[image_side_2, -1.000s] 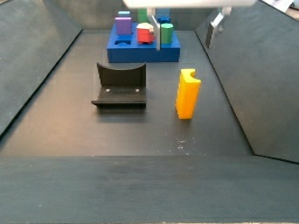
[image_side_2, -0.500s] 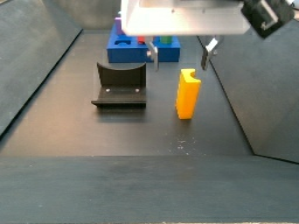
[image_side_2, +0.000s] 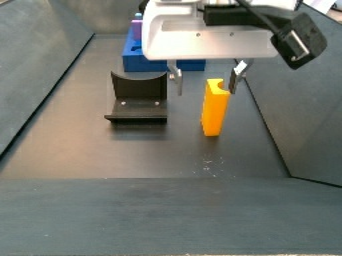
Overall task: Pick up the arch object. Move up. Rotate the arch object. Move to above the board. Insert the arch object.
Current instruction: Pick up the arch object.
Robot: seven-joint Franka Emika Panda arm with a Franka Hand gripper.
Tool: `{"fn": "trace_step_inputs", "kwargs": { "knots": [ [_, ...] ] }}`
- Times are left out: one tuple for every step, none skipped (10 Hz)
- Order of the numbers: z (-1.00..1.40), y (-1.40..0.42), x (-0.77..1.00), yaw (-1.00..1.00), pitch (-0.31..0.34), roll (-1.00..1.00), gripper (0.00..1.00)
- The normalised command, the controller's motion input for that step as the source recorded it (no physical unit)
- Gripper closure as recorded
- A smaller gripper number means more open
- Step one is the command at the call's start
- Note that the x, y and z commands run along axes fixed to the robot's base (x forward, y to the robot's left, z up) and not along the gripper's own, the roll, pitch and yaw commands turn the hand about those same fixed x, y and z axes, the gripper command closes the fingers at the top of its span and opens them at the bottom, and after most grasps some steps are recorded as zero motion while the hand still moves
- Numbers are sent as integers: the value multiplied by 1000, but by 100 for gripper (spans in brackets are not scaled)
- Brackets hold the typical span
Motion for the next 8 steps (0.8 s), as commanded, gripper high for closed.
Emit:
{"fn": "trace_step_inputs", "kwargs": {
  "knots": [
    [-1000, 0, -69, 0, 0, -26, 0],
    [-929, 0, -54, 0, 27, 0, 0],
    [-834, 69, -60, 0, 17, -83, 0],
    [-789, 94, -57, 0, 0, -110, 0],
    [-743, 146, 0, 0, 0, -121, 0],
    [-169, 57, 0, 0, -53, -126, 0],
    [-51, 0, 0, 0, -46, -64, 0],
    [0, 0, 0, 0, 0, 0, 0]
  ]
}}
